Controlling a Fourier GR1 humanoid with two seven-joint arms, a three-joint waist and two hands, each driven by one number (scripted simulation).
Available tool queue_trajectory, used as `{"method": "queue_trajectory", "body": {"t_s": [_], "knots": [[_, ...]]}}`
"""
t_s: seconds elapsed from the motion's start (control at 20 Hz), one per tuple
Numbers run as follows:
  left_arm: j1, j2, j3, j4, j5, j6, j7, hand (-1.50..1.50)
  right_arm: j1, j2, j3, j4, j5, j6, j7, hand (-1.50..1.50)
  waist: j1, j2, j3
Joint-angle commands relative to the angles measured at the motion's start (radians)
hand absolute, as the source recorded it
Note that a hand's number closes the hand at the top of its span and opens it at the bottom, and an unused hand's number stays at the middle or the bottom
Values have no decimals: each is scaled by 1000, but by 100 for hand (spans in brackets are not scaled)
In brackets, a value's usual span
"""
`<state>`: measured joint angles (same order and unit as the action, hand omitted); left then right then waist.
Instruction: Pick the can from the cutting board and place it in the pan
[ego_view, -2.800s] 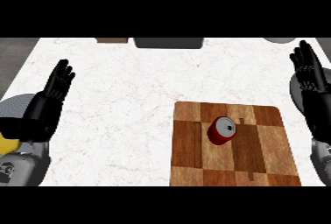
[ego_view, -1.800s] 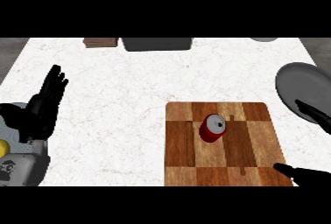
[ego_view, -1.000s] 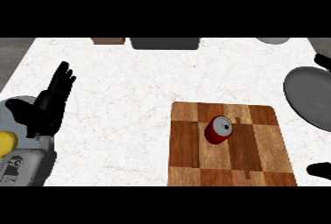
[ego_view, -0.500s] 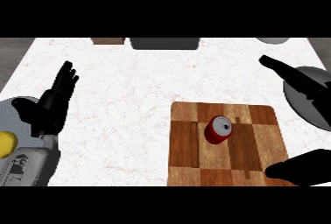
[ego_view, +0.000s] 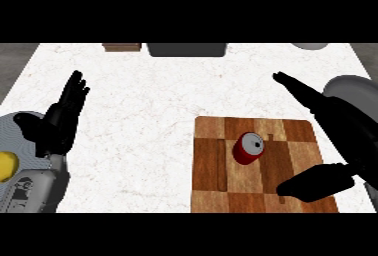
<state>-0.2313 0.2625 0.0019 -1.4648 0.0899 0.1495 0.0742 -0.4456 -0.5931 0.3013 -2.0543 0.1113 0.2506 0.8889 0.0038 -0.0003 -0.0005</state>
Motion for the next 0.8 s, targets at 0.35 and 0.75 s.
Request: {"method": "queue_trajectory", "body": {"t_s": [0.35, 0.75], "knots": [[-25, -10, 42, -8, -18, -25, 36, 0, 56, 103, -38, 147, 114, 126, -78, -150, -2, 0, 0], [-65, -3, 80, 57, -13, -64, 13, 0, 153, 156, 19, 195, 213, 174, -212, -150, -6, 1, 0]]}}
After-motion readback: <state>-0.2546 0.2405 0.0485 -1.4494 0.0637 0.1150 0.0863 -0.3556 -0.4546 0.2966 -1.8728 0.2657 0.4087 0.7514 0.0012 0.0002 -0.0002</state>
